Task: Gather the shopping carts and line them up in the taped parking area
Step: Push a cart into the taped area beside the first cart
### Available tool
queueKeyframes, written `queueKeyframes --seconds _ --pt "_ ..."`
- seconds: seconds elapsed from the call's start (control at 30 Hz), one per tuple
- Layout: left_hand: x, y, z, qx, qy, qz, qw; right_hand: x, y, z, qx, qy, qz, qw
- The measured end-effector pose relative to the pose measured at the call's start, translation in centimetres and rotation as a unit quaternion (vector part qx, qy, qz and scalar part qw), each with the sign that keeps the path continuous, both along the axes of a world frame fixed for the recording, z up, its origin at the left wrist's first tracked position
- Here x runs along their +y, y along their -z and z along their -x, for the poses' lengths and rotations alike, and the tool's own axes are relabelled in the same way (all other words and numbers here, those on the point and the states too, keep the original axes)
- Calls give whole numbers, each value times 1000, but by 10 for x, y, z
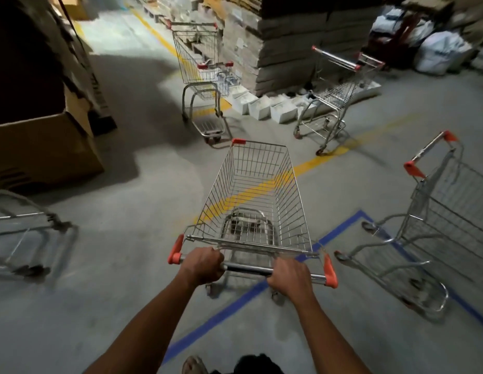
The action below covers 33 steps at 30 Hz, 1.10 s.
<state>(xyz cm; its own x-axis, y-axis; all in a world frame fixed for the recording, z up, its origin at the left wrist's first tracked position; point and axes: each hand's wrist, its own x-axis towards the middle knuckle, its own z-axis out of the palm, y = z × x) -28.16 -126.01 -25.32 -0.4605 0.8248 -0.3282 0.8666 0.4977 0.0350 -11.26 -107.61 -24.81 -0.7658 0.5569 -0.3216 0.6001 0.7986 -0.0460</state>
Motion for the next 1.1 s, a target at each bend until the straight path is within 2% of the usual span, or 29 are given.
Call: queueKeyframes --seconds 0.3,0.43,0.6,0.9,1.1 --pt "48 6 148 6 128 5 992 0 -4 103 -1 113 -10 994" --pt "81 6 215 19 188 4 982 6 2 153 10 173 9 985" --pt "130 4 299 22 249 11 968 19 8 222 16 222 -13 975" --pt "209 12 418 15 381 -7 924 42 -5 328 13 326 4 945" --pt "262 18 486 0 451 -19 892 60 -9 398 9 427 75 901"
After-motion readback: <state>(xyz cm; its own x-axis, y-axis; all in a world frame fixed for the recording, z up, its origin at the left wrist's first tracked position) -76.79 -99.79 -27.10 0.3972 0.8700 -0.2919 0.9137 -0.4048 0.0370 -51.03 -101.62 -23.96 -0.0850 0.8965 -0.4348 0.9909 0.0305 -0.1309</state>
